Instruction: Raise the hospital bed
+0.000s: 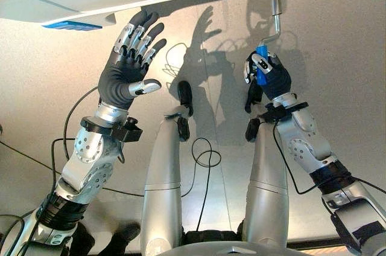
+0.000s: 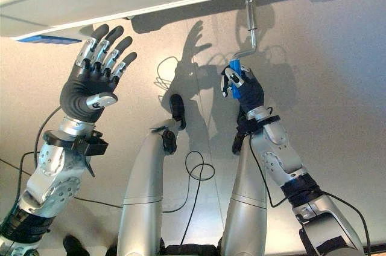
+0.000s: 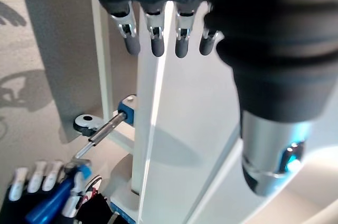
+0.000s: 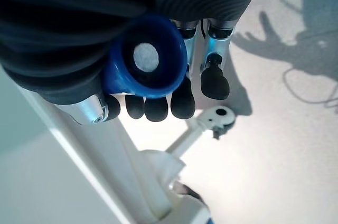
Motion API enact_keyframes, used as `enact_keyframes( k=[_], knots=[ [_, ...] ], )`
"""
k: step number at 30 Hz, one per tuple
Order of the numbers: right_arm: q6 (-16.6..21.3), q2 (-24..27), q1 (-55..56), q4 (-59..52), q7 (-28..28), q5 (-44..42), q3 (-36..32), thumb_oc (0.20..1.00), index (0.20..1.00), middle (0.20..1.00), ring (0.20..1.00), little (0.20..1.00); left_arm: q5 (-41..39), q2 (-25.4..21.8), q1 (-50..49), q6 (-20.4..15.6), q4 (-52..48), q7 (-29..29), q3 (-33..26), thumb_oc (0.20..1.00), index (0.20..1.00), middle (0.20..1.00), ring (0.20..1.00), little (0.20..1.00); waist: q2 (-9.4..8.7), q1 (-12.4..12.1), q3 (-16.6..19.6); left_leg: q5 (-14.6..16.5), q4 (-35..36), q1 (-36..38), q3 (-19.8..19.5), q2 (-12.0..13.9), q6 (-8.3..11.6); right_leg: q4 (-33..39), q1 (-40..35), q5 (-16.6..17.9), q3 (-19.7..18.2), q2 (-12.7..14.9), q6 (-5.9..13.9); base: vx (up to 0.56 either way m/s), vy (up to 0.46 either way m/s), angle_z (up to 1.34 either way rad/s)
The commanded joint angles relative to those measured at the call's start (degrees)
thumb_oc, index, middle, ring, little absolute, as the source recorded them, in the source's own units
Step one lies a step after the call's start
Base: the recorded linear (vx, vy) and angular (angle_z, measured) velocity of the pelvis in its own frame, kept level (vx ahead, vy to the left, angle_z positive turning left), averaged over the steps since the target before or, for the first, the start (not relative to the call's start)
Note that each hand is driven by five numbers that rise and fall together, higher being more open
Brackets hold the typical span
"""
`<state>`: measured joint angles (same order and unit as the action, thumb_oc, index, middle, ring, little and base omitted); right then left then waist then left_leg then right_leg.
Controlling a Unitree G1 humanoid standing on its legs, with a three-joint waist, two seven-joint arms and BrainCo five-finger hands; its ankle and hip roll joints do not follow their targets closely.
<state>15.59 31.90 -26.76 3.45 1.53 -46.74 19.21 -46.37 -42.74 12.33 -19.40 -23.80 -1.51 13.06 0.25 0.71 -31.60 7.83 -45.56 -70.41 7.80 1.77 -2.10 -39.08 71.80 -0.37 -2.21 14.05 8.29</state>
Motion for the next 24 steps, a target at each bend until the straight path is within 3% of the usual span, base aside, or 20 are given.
enact_keyframes(
  k=[1, 12, 13, 15, 16, 19, 22, 24],
  knots=[
    [16.05, 3.47, -7.95, -7.33, -4.98, -8.34, -18.96, 0.2, 0.2, 0.2, 0.2, 0.2, -1.7, 2.5, -0.27, -2.91, -3.48, 1.74, -1.44, 1.0, 1.0, 1.0, 1.0, 1.0, 2.43, 0.31, 1.81, -8.26, 10.57, 3.36, -3.52, 0.57, 6.45, -3.79, -1.47, 0.06, 4.01, -2.61, -1.06, 0.0, 0.0, 0.0],
    [18.49, 6.9, -13.14, 3.75, -11.95, -7.9, -22.99, 0.2, 0.2, 0.2, 0.2, 0.2, -1.74, 2.86, 1.73, -3.01, -2.51, 2.25, 0.73, 1.0, 1.0, 1.0, 1.0, 1.0, 3.36, 0.73, 1.81, -8.28, 12.59, 4.75, -3.47, 1.06, 6.56, -3.08, -1.72, -0.7, 3.74, -2.89, -1.32, 0.0, -0.012, -0.03],
    [18.58, 7.04, -13.94, 4.63, -12.32, -8.12, -23.18, 0.2, 0.2, 0.2, 0.2, 0.2, -1.78, 3.07, 2.1, -3.03, -2.55, 2.24, 0.68, 1.0, 1.0, 1.0, 1.0, 1.0, 3.49, 0.7, 1.81, -10.02, 13.38, 3.75, -3.04, 1.22, 6.16, -2.25, -0.66, 0.84, 4.1, -2.86, -1.85, -0.05, 0.002, -0.02],
    [18.95, 7.95, -15.27, 7.81, -13.24, -8.52, -23.32, 0.2, 0.2, 0.2, 0.2, 0.2, -1.89, 3.28, 2.33, -3.06, -2.43, 2.24, 1.11, 1.0, 1.0, 1.0, 1.0, 1.0, 3.58, 0.75, 1.81, -8.61, 13.27, 4.87, -3.4, 1.16, 6.58, -2.9, -1.52, -0.64, 3.63, -3.08, -1.47, 0.0, 0.0, 0.0],
    [18.9, 8.06, -15.69, 8.23, -13.42, -8.53, -23.44, 0.2, 0.2, 0.2, 0.2, 0.2, -1.71, 3.36, 2.51, -3.03, -2.45, 2.09, 1.05, 1.0, 1.0, 1.0, 1.0, 1.0, 3.61, 0.78, 1.81, -10.0, 13.58, 3.93, -2.95, 1.28, 6.17, -2.44, -0.65, 0.61, 4.03, -3.04, -1.97, 0.0, 0.0, 0.0],
    [18.74, 9.67, -17.08, 12.27, -14.9, -7.62, -23.79, 0.2, 0.2, 0.2, 0.2, 0.2, -1.66, 3.7, 2.66, -2.96, -2.44, 1.95, 1.5, 1.0, 1.0, 1.0, 1.0, 1.0, 3.7, 0.77, 1.81, -8.54, 13.06, 4.85, -3.48, 1.14, 6.61, -3.41, -1.23, -0.77, 3.69, -3.15, -1.55, 0.02, -0.018, 0.0],
    [17.64, 12.48, -18.69, 18.3, -17.94, -4.48, -23.57, 0.2, 0.2, 0.2, 0.2, 0.2, -1.14, 3.38, 3.13, -3.2, -2.58, 1.82, 1.77, 1.0, 1.0, 1.0, 1.0, 1.0, 3.68, 0.64, 1.81, -10.06, 13.61, 3.94, -3.14, 1.28, 6.3, -2.85, -0.26, 0.68, 4.09, -2.99, -1.97, -0.01, -0.003, -0.02],
    [16.11, 14.48, -20.32, 23.68, -19.87, -2.54, -22.57, 0.2, 0.2, 0.2, 0.2, 0.2, -1.07, 3.38, 3.41, -3.29, -2.68, 1.9, 2.25, 1.0, 1.0, 1.0, 1.0, 1.0, 3.76, 0.46, 1.81, -9.05, 13.28, 4.53, -3.55, 1.13, 6.65, -3.26, -0.88, -0.2, 3.82, -3.14, -1.66, -0.01, -0.002, -0.04]
  ],
)
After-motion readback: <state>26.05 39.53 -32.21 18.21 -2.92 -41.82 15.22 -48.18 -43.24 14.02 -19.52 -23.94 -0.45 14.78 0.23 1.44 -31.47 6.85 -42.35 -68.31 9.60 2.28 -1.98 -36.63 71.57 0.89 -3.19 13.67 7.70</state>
